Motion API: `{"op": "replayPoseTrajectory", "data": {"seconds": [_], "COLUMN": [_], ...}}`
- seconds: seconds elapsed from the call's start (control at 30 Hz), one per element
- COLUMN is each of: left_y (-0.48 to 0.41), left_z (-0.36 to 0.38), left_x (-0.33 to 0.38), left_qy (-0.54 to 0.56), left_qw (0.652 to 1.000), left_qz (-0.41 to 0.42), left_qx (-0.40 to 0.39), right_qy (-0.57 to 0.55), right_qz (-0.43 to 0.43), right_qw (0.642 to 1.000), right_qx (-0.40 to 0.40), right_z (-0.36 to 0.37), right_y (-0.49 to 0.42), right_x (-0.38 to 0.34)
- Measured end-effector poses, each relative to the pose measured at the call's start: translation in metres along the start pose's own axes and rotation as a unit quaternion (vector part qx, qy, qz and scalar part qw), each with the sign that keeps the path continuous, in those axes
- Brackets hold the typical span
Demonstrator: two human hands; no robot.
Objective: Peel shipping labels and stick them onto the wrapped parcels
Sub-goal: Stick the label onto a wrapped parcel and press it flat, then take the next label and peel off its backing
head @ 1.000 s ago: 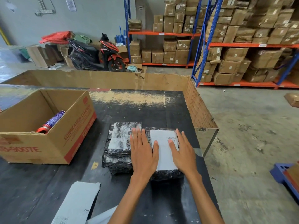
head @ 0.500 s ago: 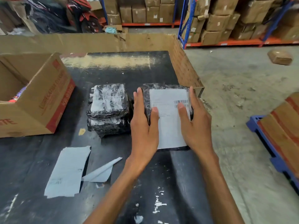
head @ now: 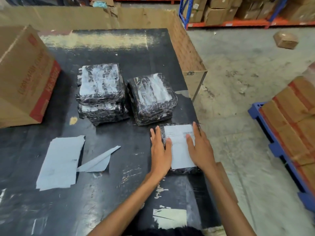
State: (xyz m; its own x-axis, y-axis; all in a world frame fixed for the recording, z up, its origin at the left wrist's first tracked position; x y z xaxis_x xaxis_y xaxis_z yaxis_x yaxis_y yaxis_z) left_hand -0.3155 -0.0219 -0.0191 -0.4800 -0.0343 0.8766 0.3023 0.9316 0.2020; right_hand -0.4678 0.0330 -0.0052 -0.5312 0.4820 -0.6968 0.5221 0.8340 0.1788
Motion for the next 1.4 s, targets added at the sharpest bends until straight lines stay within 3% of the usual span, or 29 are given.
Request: {"op": "replayPoseTrajectory", "data": {"seconds": [0.1, 0.17, 0.23, 0.37, 0.5, 0.6, 0.73, 0.97, 1.13, 1.23, 1.33, 1.4], "left_y": [0.007, 0.018, 0.031, 0.058, 0.068, 0.065, 0.062, 0.066, 0.073, 0.084, 0.094, 0.093], "left_z": [-0.017, -0.046, -0.091, -0.200, -0.275, -0.298, -0.302, -0.305, -0.320, -0.339, -0.350, -0.349], "left_x": [-0.001, -0.003, -0.012, -0.054, -0.111, -0.139, -0.150, -0.152, -0.117, -0.067, -0.013, 0.010], "left_qy": [0.000, -0.006, -0.021, -0.063, -0.200, -0.296, -0.318, -0.312, -0.263, -0.326, -0.429, -0.432], "left_qw": [1.000, 1.000, 0.997, 0.970, 0.916, 0.877, 0.868, 0.865, 0.880, 0.858, 0.827, 0.844], "left_qz": [0.007, 0.022, 0.028, -0.008, -0.095, -0.183, -0.238, -0.241, -0.151, -0.050, 0.038, 0.062], "left_qx": [-0.015, 0.013, 0.073, 0.235, 0.335, 0.331, 0.297, 0.309, 0.365, 0.394, 0.362, 0.312], "right_qy": [0.099, 0.074, -0.001, -0.023, 0.044, 0.106, 0.119, -0.042, -0.247, -0.225, -0.136, -0.088], "right_qz": [0.015, -0.056, -0.136, -0.235, -0.231, -0.207, -0.189, -0.162, -0.195, -0.271, -0.358, -0.405], "right_qw": [0.994, 0.988, 0.982, 0.971, 0.960, 0.956, 0.961, 0.972, 0.917, 0.898, 0.880, 0.868], "right_qx": [0.051, 0.124, 0.129, -0.035, -0.153, -0.179, -0.162, -0.165, -0.244, -0.263, -0.282, -0.272], "right_z": [-0.001, 0.003, 0.022, 0.108, 0.195, 0.237, 0.256, 0.252, 0.237, 0.208, 0.171, 0.141], "right_y": [0.002, 0.009, 0.018, 0.039, 0.051, 0.050, 0.048, 0.047, 0.058, 0.057, 0.058, 0.062], "right_x": [-0.012, -0.042, -0.082, -0.169, -0.219, -0.239, -0.250, -0.250, -0.269, -0.292, -0.316, -0.328]}}
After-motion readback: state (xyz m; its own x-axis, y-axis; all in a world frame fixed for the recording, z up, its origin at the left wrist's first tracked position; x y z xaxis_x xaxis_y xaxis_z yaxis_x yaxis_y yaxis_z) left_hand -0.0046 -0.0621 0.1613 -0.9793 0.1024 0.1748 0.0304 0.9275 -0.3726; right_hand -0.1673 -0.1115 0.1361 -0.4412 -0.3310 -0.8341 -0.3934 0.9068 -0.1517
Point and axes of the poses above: each hand's wrist, its own y-axis away from the middle knuckle, its own z-axis out of the palm, x = y × z, the point moved 6 cm from there along -y, towards the middle knuckle, and after that the axes turned 8 degrees about -y, right-handed, at the moved point
